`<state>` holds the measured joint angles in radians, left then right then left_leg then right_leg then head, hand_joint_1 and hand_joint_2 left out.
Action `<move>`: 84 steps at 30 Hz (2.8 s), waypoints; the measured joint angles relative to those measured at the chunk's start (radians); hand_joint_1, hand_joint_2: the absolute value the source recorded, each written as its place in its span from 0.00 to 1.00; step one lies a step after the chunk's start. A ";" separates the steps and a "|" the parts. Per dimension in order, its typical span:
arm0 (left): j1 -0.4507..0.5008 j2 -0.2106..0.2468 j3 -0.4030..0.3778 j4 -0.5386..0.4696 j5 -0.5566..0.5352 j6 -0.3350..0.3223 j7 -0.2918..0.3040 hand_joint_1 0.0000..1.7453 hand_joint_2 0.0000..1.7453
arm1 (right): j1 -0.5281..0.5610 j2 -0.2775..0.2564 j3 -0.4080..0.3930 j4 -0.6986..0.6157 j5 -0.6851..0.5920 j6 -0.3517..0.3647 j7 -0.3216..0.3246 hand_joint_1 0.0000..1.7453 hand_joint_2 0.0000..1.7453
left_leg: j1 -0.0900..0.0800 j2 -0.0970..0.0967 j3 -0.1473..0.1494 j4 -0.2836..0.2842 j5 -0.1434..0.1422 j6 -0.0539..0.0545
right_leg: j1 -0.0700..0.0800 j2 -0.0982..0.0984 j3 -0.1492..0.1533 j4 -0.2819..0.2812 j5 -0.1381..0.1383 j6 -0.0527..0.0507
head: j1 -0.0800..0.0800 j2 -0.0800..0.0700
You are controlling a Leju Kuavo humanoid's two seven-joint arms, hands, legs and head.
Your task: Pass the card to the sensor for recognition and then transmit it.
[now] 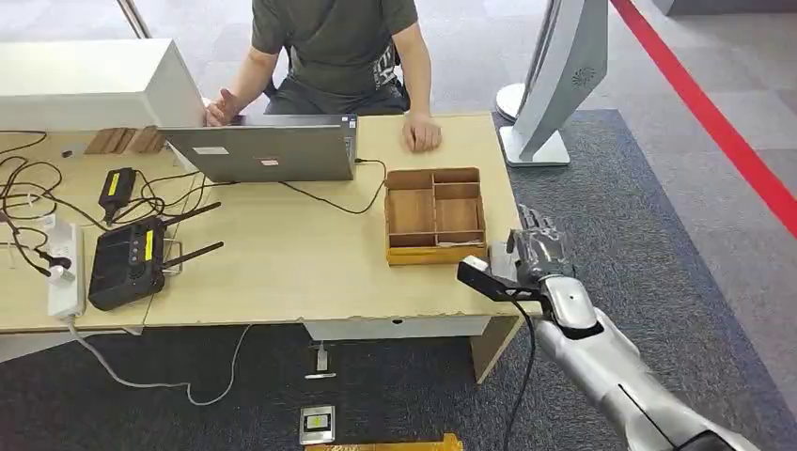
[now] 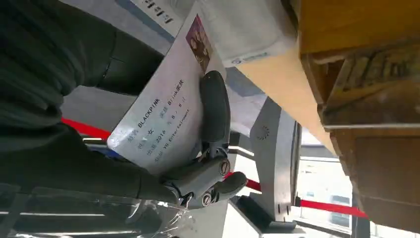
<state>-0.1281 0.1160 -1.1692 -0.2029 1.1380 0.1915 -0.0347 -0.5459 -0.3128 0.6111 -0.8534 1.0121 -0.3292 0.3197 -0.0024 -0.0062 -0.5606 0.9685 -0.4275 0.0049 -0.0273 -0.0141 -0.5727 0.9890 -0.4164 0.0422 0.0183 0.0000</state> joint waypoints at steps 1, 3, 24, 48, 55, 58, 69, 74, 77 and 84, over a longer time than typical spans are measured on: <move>0.000 0.001 0.000 0.000 -0.003 0.000 0.000 0.00 0.00 | -0.001 0.002 0.001 0.011 -0.006 -0.002 0.000 1.00 1.00 | 0.000 0.000 0.000 0.000 0.000 0.000 | 0.000 0.000 0.000 0.000 0.000 0.000 | 0.000 0.000; 0.000 0.002 0.000 0.000 -0.008 -0.003 0.000 0.00 0.00 | 0.000 0.005 0.002 0.034 -0.014 -0.006 -0.001 1.00 1.00 | 0.000 0.000 0.000 0.000 0.000 0.000 | 0.000 0.000 0.000 0.000 0.000 0.000 | 0.000 0.000; 0.001 0.011 0.000 0.000 -0.037 -0.013 0.001 0.00 0.00 | 0.004 -0.015 -0.001 0.097 -0.032 -0.023 0.021 1.00 1.00 | 0.000 0.001 0.004 0.000 0.000 0.000 | 0.000 0.000 0.004 -0.002 0.000 0.000 | 0.000 0.000; 0.002 0.011 -0.015 0.000 -0.070 -0.028 -0.022 0.00 0.00 | -0.091 -0.174 -0.119 -0.375 0.038 0.219 0.087 1.00 1.00 | -0.001 0.001 0.003 0.000 0.000 0.000 | 0.000 0.001 0.004 -0.002 0.001 0.000 | -0.001 0.000; -0.001 0.008 -0.022 0.000 -0.086 -0.032 -0.041 0.00 0.00 | -0.191 -0.183 -0.112 -0.481 0.056 0.297 0.098 1.00 1.00 | 0.000 0.001 0.003 0.000 0.000 0.000 | 0.001 0.001 0.004 -0.002 0.001 0.000 | -0.001 0.000; -0.002 0.005 -0.027 0.000 -0.086 -0.034 -0.044 0.00 0.00 | -0.207 -0.164 -0.097 -0.484 0.076 0.292 0.093 1.00 1.00 | 0.000 0.001 0.003 0.000 0.000 0.000 | 0.001 0.001 0.004 -0.002 0.001 0.000 | -0.001 0.000; -0.008 0.002 -0.039 0.000 -0.081 -0.034 -0.030 0.00 0.00 | -0.241 -0.056 -0.010 -0.419 0.099 0.238 0.068 1.00 1.00 | 0.002 0.001 0.003 0.000 0.000 0.000 | 0.002 0.001 0.004 -0.002 0.001 0.000 | -0.002 0.000; -0.009 -0.002 -0.040 0.000 -0.070 -0.034 -0.026 0.00 0.00 | -0.251 -0.014 0.016 -0.377 0.103 0.223 0.049 1.00 1.00 | 0.002 0.001 0.002 0.000 0.000 0.000 | 0.001 0.001 0.004 -0.002 0.001 0.000 | -0.002 0.000; -0.009 -0.004 -0.040 0.000 -0.060 -0.034 -0.025 0.00 0.00 | -0.263 0.015 0.035 -0.344 0.105 0.207 0.038 1.00 1.00 | 0.002 0.001 0.002 0.000 0.000 0.000 | 0.002 0.001 0.004 -0.002 0.001 0.000 | -0.001 0.000; -0.008 -0.006 -0.040 0.000 -0.055 -0.034 -0.027 0.00 0.00 | -0.283 0.064 0.067 -0.270 0.107 0.188 0.033 1.00 1.00 | 0.002 0.001 0.003 0.000 0.000 0.000 | 0.002 0.001 0.004 -0.002 0.001 0.000 | -0.002 0.000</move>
<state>-0.1364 0.1099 -1.2093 -0.2033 1.0834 0.1579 -0.0614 -0.8292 -0.2491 0.6783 -1.1230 1.1192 -0.1415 0.3525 -0.0003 -0.0055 -0.5580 0.9685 -0.4276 0.0049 -0.0255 -0.0133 -0.5688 0.9872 -0.4156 0.0418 0.0164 0.0000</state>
